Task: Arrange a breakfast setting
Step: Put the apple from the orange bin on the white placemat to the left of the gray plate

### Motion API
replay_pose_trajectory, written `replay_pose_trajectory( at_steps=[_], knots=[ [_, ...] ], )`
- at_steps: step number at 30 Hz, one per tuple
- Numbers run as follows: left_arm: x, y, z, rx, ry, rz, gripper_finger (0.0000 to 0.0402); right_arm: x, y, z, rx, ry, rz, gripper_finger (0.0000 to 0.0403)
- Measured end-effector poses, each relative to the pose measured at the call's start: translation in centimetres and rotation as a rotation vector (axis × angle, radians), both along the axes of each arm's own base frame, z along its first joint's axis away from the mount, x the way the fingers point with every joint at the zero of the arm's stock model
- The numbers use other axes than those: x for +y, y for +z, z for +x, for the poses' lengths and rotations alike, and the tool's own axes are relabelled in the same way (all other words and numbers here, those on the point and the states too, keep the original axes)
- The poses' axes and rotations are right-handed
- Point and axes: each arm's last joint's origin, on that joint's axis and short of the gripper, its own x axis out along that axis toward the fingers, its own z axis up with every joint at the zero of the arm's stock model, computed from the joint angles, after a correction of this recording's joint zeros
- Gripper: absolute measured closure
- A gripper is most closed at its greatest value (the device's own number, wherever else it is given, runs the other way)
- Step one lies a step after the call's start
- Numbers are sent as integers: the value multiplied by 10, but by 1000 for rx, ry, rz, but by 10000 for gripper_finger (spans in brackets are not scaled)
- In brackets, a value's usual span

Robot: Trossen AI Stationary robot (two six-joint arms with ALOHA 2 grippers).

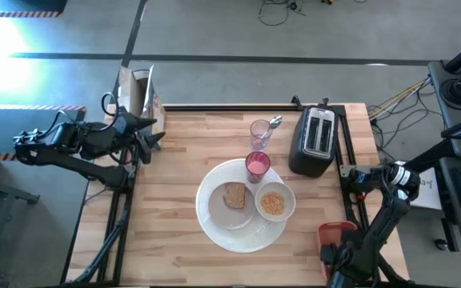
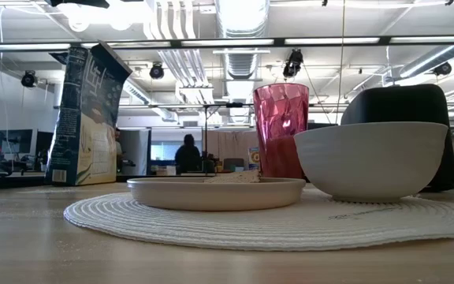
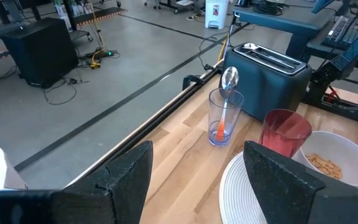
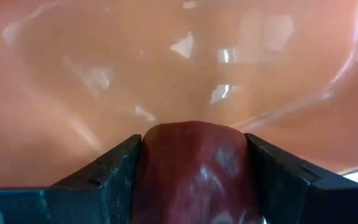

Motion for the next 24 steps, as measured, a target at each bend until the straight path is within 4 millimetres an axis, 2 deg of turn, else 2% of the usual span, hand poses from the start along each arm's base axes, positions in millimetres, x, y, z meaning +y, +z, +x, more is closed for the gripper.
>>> replay_pose_trajectory(
  at_steps=[6, 13, 18, 21, 24],
  knots=[
    [0, 0, 0, 3, 0, 1, 166, 6, 24, 1, -8, -10, 87, 160],
    [0, 0, 0, 3, 0, 1, 166, -1, 65, 0, -103, -127, 122, 160],
    [0, 0, 0, 4, -1, 2, 166, -15, 96, 2, -385, -254, 58, 161],
    [0, 0, 0, 11, -5, 11, 166, -25, 114, 8, -645, -340, 2, 161],
    [0, 0, 0, 17, -9, 21, 166, -34, 132, 18, -980, -384, -56, 161]
  ],
)
